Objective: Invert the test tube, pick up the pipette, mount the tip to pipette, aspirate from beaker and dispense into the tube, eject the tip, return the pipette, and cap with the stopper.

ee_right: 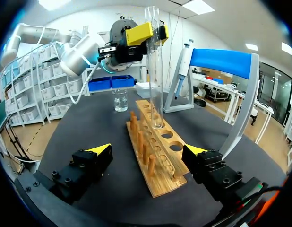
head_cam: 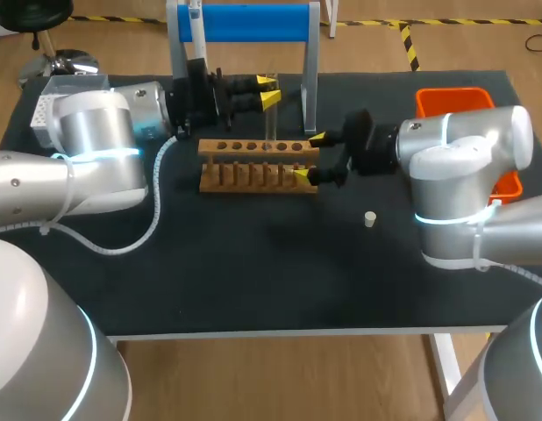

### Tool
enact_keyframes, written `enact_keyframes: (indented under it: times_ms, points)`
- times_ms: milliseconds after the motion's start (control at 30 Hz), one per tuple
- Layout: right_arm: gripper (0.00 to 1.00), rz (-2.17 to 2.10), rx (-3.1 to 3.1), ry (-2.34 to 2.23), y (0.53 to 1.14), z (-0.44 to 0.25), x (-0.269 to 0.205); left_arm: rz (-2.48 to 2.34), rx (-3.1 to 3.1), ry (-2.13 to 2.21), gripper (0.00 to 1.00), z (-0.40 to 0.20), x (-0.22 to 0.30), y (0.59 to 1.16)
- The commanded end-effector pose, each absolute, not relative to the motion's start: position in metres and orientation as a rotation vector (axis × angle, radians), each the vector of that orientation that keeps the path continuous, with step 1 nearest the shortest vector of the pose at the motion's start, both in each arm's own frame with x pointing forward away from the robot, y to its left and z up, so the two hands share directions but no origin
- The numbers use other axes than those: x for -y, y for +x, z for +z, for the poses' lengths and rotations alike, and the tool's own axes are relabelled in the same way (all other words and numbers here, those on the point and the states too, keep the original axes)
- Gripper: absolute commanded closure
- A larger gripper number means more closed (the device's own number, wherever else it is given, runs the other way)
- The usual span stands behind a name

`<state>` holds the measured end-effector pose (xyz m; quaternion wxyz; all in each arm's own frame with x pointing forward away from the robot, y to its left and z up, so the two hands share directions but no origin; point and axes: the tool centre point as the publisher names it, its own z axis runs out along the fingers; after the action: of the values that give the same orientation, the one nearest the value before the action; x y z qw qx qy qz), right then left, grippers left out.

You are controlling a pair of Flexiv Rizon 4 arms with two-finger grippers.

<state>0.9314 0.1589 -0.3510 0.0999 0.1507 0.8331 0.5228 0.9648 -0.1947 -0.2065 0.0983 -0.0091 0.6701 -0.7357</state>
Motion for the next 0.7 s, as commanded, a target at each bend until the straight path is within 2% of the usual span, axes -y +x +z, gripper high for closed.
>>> enact_keyframes:
  times_ms: [33, 700]
  points:
    - [0.00, 1.544, -2.464, 0.445, 0.931, -0.351, -0.158, -2.174, -1.992, -0.026, 1.00, -0.212, 0.194, 0.968]
    - [0.00, 1.544, -2.464, 0.445, 0.931, -0.351, -0.158, -2.169, -1.982, -0.019, 1.00, -0.206, 0.190, 0.973]
